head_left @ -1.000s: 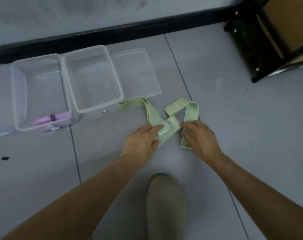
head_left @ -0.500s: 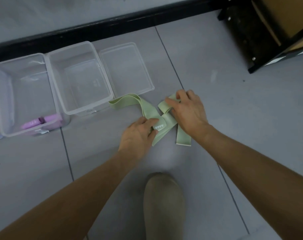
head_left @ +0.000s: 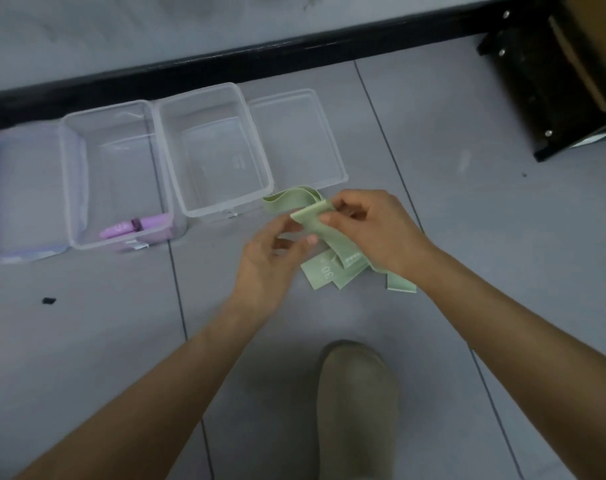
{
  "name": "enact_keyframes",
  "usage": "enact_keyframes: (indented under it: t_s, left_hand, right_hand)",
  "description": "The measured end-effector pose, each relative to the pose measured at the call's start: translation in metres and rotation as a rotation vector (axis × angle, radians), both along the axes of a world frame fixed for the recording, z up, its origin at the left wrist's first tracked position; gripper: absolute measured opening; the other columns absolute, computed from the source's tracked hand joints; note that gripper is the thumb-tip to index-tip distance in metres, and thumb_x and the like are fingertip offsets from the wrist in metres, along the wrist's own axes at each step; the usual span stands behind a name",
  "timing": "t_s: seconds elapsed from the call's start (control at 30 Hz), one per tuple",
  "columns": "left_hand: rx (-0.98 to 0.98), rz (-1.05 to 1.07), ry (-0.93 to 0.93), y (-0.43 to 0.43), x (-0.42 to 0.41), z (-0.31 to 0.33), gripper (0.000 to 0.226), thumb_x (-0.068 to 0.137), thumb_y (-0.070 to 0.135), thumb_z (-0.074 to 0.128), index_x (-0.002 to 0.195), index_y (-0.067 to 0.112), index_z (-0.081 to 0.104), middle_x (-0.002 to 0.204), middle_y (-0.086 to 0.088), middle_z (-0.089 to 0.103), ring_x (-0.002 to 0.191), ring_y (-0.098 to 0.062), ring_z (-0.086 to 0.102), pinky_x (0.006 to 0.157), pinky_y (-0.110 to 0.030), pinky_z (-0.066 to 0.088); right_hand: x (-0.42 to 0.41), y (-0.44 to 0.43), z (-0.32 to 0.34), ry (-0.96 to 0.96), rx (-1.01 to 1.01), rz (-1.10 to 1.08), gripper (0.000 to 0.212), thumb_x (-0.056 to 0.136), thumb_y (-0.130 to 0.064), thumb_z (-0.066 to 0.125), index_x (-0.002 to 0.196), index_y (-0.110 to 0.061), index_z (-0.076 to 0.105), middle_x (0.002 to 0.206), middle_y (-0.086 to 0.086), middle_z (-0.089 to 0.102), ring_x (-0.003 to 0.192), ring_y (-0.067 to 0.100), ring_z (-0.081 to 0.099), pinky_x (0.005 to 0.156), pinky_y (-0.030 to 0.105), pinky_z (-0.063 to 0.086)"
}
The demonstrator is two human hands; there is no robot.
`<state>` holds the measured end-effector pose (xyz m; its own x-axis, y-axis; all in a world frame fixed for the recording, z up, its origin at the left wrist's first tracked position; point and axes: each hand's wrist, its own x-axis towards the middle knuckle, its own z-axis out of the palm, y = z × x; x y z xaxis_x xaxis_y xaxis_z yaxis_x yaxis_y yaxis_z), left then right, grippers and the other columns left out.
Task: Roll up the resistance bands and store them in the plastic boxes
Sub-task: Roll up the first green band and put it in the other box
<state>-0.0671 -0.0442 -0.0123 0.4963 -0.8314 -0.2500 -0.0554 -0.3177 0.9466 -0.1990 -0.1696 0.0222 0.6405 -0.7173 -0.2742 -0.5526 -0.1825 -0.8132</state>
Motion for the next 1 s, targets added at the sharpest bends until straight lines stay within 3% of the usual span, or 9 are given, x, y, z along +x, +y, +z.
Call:
enact_keyframes:
  t_s: [0.17, 0.27, 0.43, 0.5, 0.57, 0.63, 0.73, 0.83, 1.0]
  left_hand:
    - [-0.031, 0.031, 0.213, 0.029, 0.030, 0.017, 0.020, 0.090, 0.020, 0.069, 0.107, 0.010, 0.071, 0.103, -0.002, 0.074, 0.098, -0.015, 0.068, 0.090, -0.028, 0.050]
    - [-0.030, 0.021, 0.327, 0.046, 0.042, 0.022, 0.019, 0.092, 0.014, 0.065, 0.109, 0.006, 0.070, 0.106, -0.003, 0.074, 0.103, -0.015, 0.068, 0.089, -0.022, 0.051]
    - [-0.024, 0.124, 0.347, 0.075, 0.063, 0.020, 0.009, 0.089, 0.008, 0.067, 0.095, 0.001, 0.067, 0.082, -0.003, 0.072, 0.075, -0.008, 0.065, 0.070, -0.018, 0.050]
    - [0.004, 0.141, 0.344, 0.089, 0.068, 0.018, 0.011, 0.089, 0.008, 0.067, 0.096, 0.000, 0.067, 0.081, -0.008, 0.070, 0.074, -0.009, 0.064, 0.067, -0.018, 0.049]
    - [0.045, 0.140, 0.342, 0.106, 0.071, 0.010, 0.013, 0.090, 0.008, 0.067, 0.099, 0.000, 0.067, 0.087, -0.020, 0.068, 0.078, -0.016, 0.062, 0.071, -0.023, 0.050]
    - [0.089, 0.162, 0.371, 0.123, 0.068, 0.001, 0.012, 0.090, 0.007, 0.065, 0.102, 0.003, 0.065, 0.089, -0.018, 0.068, 0.081, -0.021, 0.063, 0.075, -0.031, 0.052]
    - [0.134, 0.219, 0.421, 0.145, 0.060, -0.012, 0.014, 0.092, 0.007, 0.063, 0.106, 0.009, 0.062, 0.086, -0.009, 0.069, 0.080, -0.020, 0.066, 0.068, -0.030, 0.056]
    - [0.136, 0.234, 0.456, 0.156, 0.050, -0.013, 0.030, 0.093, 0.009, 0.062, 0.121, 0.013, 0.054, 0.089, -0.017, 0.071, 0.075, -0.020, 0.067, 0.060, -0.027, 0.053]
    - [0.090, 0.176, 0.382, 0.171, 0.035, -0.017, 0.067, 0.092, 0.011, 0.064, 0.140, 0.048, 0.034, 0.082, -0.007, 0.069, 0.074, -0.011, 0.064, 0.066, -0.020, 0.049]
  right_hand:
    - [0.040, 0.028, 0.011, -0.204, 0.287, 0.007, 0.015, 0.093, -0.014, 0.065, 0.106, -0.007, 0.069, 0.089, 0.015, 0.070, 0.074, 0.018, 0.065, 0.068, 0.035, 0.055]
    - [0.063, 0.041, 0.019, -0.264, 0.419, -0.020, 0.018, 0.095, -0.008, 0.061, 0.112, -0.007, 0.067, 0.088, 0.012, 0.070, 0.076, 0.020, 0.070, 0.068, 0.036, 0.059]
    - [0.103, 0.058, 0.013, -0.284, 0.492, -0.079, 0.013, 0.095, -0.011, 0.063, 0.105, -0.007, 0.069, 0.088, 0.008, 0.070, 0.079, 0.020, 0.070, 0.072, 0.038, 0.060]
    - [0.117, 0.066, 0.009, -0.287, 0.515, -0.084, 0.012, 0.095, -0.010, 0.063, 0.103, -0.006, 0.069, 0.087, 0.007, 0.071, 0.080, 0.020, 0.070, 0.074, 0.040, 0.061]
    - [0.130, 0.074, 0.000, -0.268, 0.493, -0.076, 0.009, 0.094, -0.010, 0.063, 0.098, -0.012, 0.071, 0.086, 0.004, 0.072, 0.081, 0.020, 0.071, 0.076, 0.041, 0.061]
    - [0.142, 0.080, -0.012, -0.234, 0.439, -0.066, 0.013, 0.093, -0.007, 0.064, 0.097, -0.017, 0.071, 0.086, 0.003, 0.071, 0.081, 0.019, 0.071, 0.076, 0.042, 0.061]
    - [0.152, 0.087, -0.039, -0.164, 0.294, -0.040, 0.024, 0.090, -0.006, 0.066, 0.104, -0.024, 0.071, 0.078, -0.002, 0.068, 0.075, 0.014, 0.069, 0.068, 0.036, 0.058]
    - [0.154, 0.093, -0.060, -0.058, 0.087, 0.023, 0.036, 0.089, -0.017, 0.069, 0.119, -0.036, 0.065, 0.072, -0.010, 0.062, 0.072, 0.008, 0.062, 0.074, 0.031, 0.054]
    - [0.144, 0.098, -0.081, 0.044, -0.041, 0.035, 0.037, 0.089, -0.021, 0.067, 0.118, -0.044, 0.064, 0.076, -0.007, 0.064, 0.074, 0.011, 0.062, 0.080, 0.038, 0.054]
